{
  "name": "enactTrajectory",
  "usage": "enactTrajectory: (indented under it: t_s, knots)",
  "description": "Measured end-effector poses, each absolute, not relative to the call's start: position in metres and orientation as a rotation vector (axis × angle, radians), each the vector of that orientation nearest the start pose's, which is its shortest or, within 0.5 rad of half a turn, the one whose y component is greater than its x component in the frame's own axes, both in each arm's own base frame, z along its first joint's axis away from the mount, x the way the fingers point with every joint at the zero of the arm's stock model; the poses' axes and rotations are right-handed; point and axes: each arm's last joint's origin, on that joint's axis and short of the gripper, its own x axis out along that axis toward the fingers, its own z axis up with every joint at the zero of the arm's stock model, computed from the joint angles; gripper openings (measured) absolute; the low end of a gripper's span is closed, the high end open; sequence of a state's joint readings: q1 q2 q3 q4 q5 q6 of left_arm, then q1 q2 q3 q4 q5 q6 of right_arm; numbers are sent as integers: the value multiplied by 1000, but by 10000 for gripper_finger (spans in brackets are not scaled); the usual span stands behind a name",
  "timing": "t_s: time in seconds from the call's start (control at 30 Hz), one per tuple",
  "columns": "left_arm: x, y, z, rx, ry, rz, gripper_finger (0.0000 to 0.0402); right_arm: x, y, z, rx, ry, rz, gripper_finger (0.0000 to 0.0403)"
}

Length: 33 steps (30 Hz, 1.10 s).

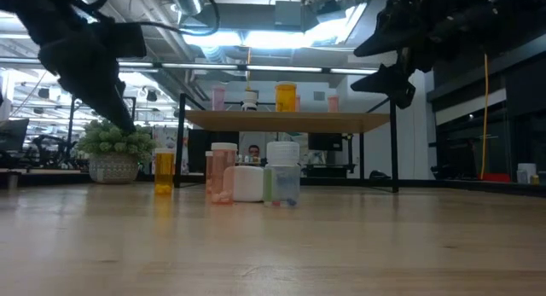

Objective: Pick and place medicine bottles onto shelf by color
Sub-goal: Put the small orange pill bottle on the shelf

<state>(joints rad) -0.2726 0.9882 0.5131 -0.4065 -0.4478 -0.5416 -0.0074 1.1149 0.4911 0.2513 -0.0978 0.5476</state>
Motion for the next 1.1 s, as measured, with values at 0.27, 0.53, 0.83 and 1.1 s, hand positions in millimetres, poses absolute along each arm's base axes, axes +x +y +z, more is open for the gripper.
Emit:
enactTrajectory:
  t_s: [0.27, 0.53, 0.83, 1.1]
  knots:
    - [183, -33, 190, -211, 658, 361, 176, 228, 1, 211, 553, 388, -14, 273]
    - [198, -27, 177, -207, 687, 395, 176, 228, 1, 211, 522, 387, -8, 273]
    - [211, -29, 167, -192, 676, 389, 176, 228, 1, 211, 522, 389, -8, 273]
    - [211, -29, 166, -184, 679, 406, 176, 227, 1, 211, 516, 391, -7, 273]
